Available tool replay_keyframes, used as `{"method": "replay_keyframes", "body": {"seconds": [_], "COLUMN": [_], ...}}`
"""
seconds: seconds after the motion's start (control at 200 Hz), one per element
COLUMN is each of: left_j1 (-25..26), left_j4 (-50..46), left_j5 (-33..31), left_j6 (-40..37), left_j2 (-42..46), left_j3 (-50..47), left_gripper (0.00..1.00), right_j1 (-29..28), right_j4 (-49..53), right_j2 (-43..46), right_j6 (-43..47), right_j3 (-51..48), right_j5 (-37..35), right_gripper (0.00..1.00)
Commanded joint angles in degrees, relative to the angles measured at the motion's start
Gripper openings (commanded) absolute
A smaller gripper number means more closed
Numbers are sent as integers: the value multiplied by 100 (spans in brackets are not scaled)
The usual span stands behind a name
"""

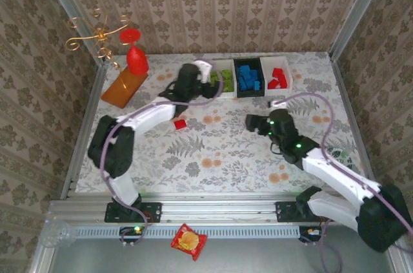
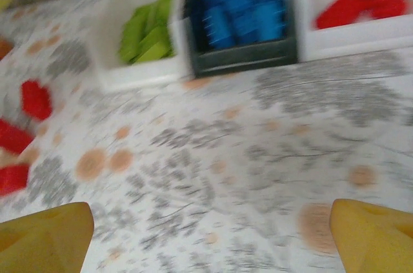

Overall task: Sort the legos into containers by color
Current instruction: Pick up the lego from the center of the table.

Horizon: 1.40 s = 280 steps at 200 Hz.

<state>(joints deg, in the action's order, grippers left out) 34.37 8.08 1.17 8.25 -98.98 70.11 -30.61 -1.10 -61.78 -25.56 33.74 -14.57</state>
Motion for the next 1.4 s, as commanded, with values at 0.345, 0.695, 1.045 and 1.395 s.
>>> {"method": "replay_keyframes", "body": {"seconds": [0.345,0.695,1.045,1.395], "left_j1": [-1943,-2608,-2655,-2637], "left_j4": [-1681,-1572,-1559,-1448], "left_j5": [546,687,311,439], "left_j6": [1620,1781,1723,1680], "left_j2": [2477,2995,3359,3346], "left_j3": [-1768,-2543,-2719,-2757], "left_gripper": [90,93,94,94], "right_j1": [-2232,-2351,-2353,-2230], "right_j4": [-726,-27,606,385], "right_j2": [-4049,-5952,-6998,-6724], "right_j6": [409,669,845,683], "right_j3": [2642,4652,5830,5387], "right_j5": [-401,-404,-617,-290], "right_gripper": [95,85,72,47]}}
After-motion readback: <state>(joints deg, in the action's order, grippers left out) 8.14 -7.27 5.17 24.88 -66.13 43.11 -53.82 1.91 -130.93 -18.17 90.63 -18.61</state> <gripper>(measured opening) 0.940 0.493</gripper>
